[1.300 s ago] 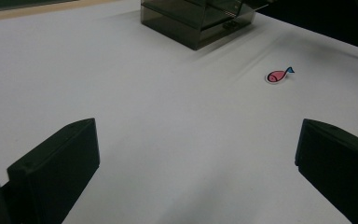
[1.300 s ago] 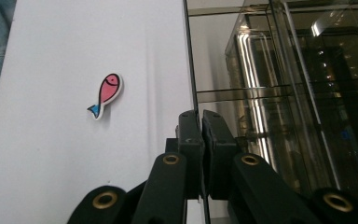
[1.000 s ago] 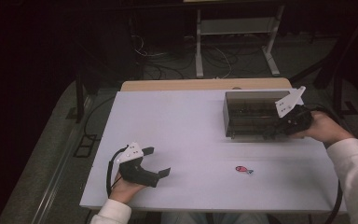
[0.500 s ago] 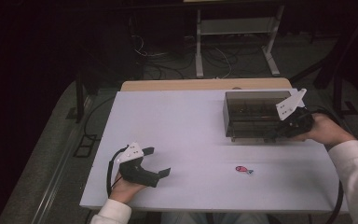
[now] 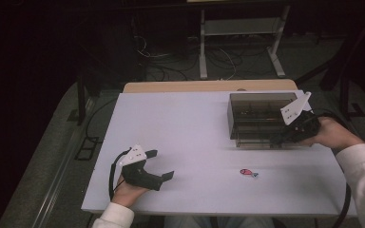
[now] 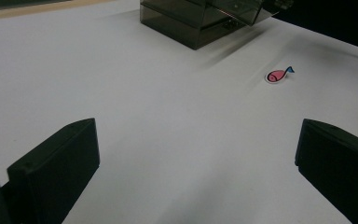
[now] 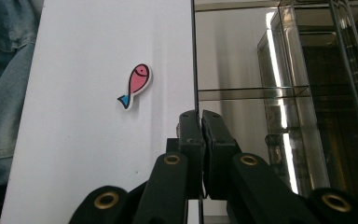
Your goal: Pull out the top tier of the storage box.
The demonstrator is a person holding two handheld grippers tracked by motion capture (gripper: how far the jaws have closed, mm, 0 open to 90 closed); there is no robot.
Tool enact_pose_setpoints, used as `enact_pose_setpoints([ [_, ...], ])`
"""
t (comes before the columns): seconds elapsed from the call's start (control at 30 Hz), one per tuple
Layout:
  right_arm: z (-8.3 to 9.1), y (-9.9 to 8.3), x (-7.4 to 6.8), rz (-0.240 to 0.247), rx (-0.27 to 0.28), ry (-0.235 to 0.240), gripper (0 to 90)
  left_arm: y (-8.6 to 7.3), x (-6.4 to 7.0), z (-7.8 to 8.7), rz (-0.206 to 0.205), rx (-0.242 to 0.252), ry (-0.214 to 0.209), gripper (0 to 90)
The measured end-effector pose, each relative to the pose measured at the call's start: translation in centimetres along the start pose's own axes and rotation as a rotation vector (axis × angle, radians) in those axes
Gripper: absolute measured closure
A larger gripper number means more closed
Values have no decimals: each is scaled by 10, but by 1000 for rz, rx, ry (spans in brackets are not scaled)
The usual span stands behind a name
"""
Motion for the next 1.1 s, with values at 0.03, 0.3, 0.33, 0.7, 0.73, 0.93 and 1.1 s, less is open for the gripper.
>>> enact_pose_setpoints([
  [0.03,0,0,0,-3,0,2,873,0,0,0,1,0,0,0],
  [0.3,1,-1,-4,-7,3,11,872,0,0,0,0,-5,0,0],
  [0.33,1,-1,-4,-15,0,12,869,0,0,-1,0,-5,0,0],
  [0.7,5,-2,-3,-87,-9,-7,822,0,0,-1,-2,-5,-1,0],
  [0.73,6,-1,-2,-92,-5,-12,813,0,1,-1,-1,-5,-1,0],
  [0.93,13,0,-3,-125,0,-46,774,0,1,-1,-3,-2,-2,0],
  [1.1,19,4,-6,-137,5,-68,736,1,1,-1,-3,0,-3,0],
])
Point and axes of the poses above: each handheld gripper's, and its own axes: z roughly backward along the jaws, y roughly out of its top, x roughly to its right, the point moved 8 cm from there along -z, roughly forward along the jaws, and after that the axes turned 15 degrees about -y, right-handed, at the moved point
